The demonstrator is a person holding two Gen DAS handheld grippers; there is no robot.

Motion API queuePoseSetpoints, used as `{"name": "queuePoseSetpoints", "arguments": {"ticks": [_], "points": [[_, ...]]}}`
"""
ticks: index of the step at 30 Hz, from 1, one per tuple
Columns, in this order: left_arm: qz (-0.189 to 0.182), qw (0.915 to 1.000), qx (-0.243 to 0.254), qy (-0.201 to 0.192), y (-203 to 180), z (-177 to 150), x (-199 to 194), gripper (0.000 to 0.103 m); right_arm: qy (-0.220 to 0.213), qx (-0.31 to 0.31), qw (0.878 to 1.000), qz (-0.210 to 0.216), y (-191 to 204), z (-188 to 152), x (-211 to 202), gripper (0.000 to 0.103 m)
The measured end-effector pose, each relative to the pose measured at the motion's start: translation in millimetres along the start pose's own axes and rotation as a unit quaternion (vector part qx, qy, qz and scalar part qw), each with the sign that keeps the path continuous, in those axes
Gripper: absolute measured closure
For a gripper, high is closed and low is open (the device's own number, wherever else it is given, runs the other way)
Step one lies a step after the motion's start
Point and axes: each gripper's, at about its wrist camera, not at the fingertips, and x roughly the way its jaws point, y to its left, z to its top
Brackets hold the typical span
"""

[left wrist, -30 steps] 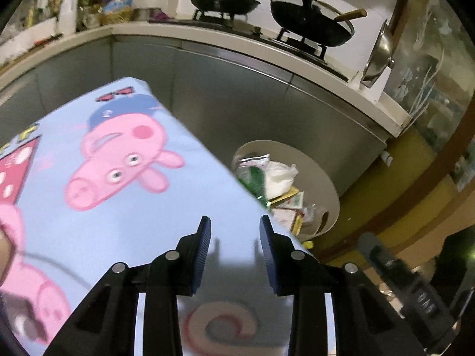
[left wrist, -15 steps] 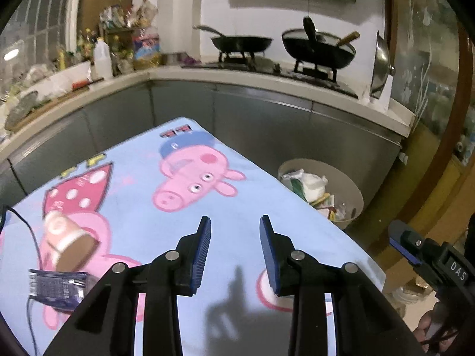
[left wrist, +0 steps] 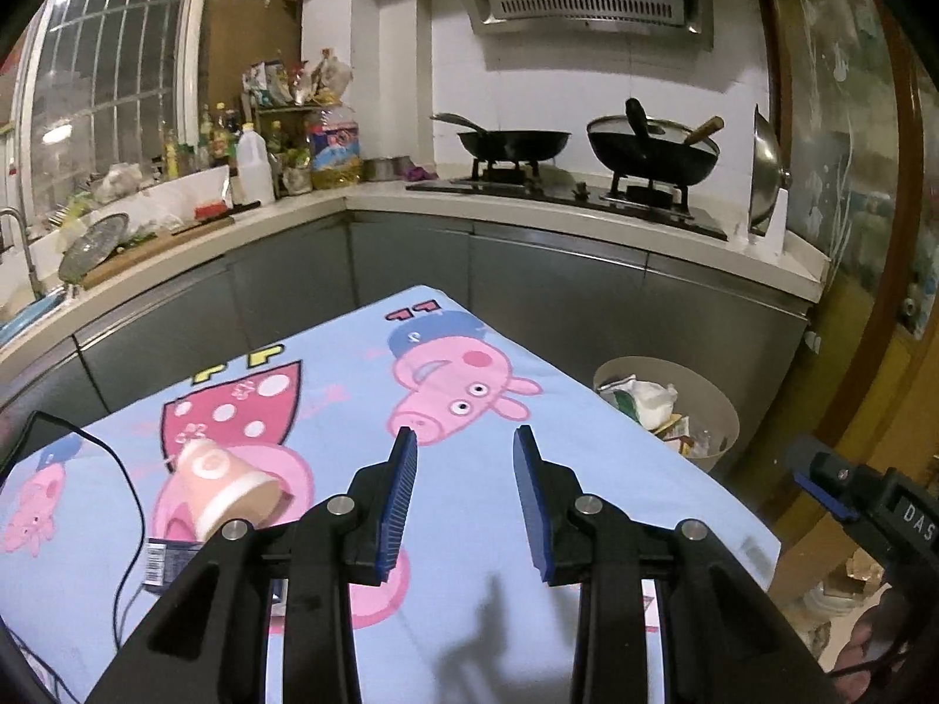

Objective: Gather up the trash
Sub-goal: 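Move both tools back over the table toward the carton and cup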

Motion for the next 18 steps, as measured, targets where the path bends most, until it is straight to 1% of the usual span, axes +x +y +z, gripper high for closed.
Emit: {"name": "queuePoseSetpoints", "arguments": {"ticks": [8,18], "points": [[0.016,0.9997,0.010,-0.014,18,-6,-16,0.068,0.011,-0.002,1.000,0.010,12,-7,1,0.055],[0.035,0.9992,-0.005,-0.018,50,-14,-27,0.068,0.045,-0.030,0.998,0.025,43,-23,14,0.055]]}}
